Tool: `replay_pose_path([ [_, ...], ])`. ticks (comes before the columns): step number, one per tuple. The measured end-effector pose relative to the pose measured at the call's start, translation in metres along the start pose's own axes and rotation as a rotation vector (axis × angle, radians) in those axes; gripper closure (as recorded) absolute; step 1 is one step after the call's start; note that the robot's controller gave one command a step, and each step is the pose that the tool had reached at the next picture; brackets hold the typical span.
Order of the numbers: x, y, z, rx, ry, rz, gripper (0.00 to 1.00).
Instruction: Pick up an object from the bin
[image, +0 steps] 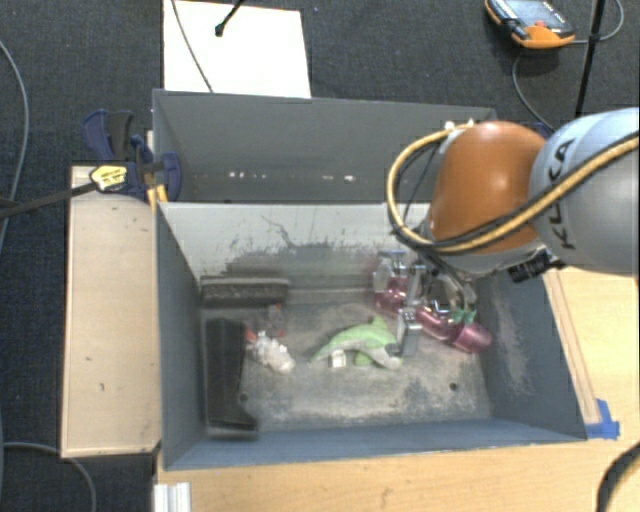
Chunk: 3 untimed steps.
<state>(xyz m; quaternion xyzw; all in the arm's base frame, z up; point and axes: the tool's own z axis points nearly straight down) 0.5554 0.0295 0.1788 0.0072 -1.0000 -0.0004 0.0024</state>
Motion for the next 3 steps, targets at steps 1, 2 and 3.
replay_pose_path([
  [1,-0.001,0.000,-0.005,0.000,-0.008,0.001,0.00],
  [2,0.001,0.006,0.041,-0.001,-0.013,0.052,0.00],
  [3,0.002,-0.001,0.092,-0.001,-0.010,0.008,0.00],
])
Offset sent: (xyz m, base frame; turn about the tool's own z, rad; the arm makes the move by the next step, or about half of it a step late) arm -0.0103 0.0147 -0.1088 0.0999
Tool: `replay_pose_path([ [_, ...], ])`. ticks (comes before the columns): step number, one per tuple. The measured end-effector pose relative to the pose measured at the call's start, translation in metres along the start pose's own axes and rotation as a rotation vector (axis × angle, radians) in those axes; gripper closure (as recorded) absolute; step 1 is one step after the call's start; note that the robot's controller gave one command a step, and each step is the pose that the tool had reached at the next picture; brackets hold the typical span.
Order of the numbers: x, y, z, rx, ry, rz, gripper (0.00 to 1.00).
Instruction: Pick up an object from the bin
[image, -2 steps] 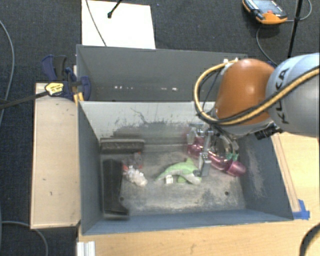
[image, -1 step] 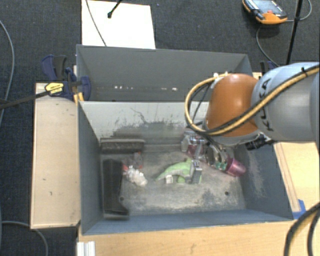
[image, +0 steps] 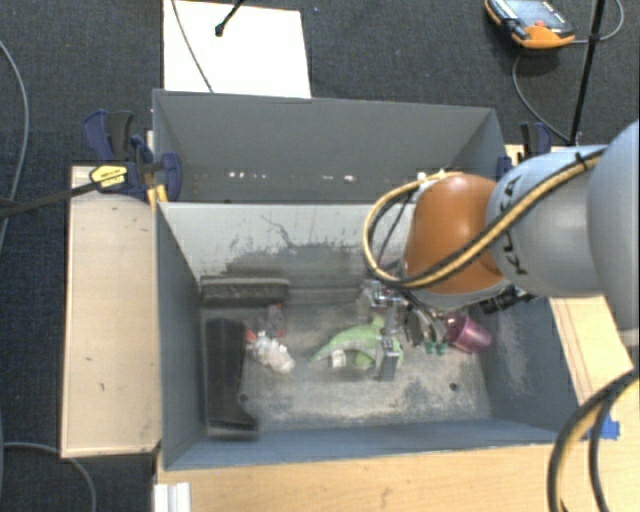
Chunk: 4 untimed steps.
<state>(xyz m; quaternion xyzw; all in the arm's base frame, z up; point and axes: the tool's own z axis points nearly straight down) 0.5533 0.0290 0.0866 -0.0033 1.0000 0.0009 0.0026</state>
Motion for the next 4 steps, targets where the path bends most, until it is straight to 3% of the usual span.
replay_pose_path([
  [1,-0.004,-0.003,0.016,-0.001,-0.007,0.038,1.00],
  [2,-0.004,-0.003,0.016,-0.001,-0.007,0.039,1.00],
  [3,-0.007,0.001,-0.048,-0.002,-0.009,0.080,1.00],
  [4,-0.007,0.001,-0.048,-0.002,-0.009,0.081,1.00],
])
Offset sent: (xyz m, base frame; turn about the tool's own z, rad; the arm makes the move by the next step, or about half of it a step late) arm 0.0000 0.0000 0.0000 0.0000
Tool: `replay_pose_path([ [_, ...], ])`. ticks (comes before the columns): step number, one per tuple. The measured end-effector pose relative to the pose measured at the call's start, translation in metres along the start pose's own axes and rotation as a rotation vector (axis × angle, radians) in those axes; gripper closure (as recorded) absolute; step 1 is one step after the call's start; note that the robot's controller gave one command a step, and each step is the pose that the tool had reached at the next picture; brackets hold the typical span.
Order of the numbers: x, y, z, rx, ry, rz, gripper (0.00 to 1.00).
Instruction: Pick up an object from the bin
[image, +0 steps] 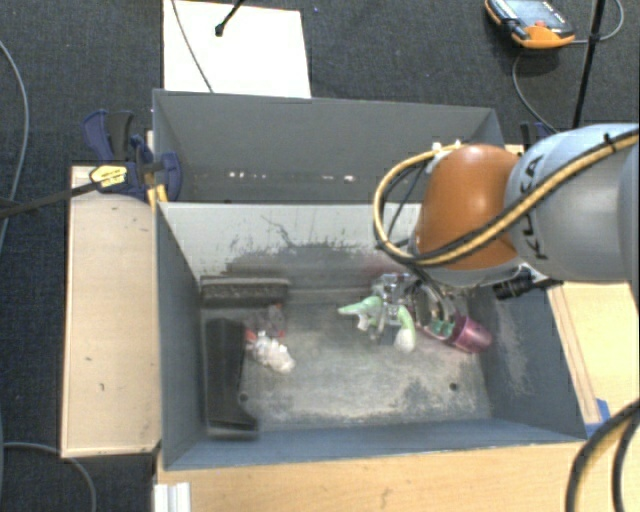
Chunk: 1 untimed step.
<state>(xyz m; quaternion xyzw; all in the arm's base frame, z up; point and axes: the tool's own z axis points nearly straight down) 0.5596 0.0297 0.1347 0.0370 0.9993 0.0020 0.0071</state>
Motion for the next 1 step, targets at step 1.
replay_pose_path([
  [1,-0.0132,-0.0026,-0.1319,0.000,-0.004,-0.032,1.00],
])
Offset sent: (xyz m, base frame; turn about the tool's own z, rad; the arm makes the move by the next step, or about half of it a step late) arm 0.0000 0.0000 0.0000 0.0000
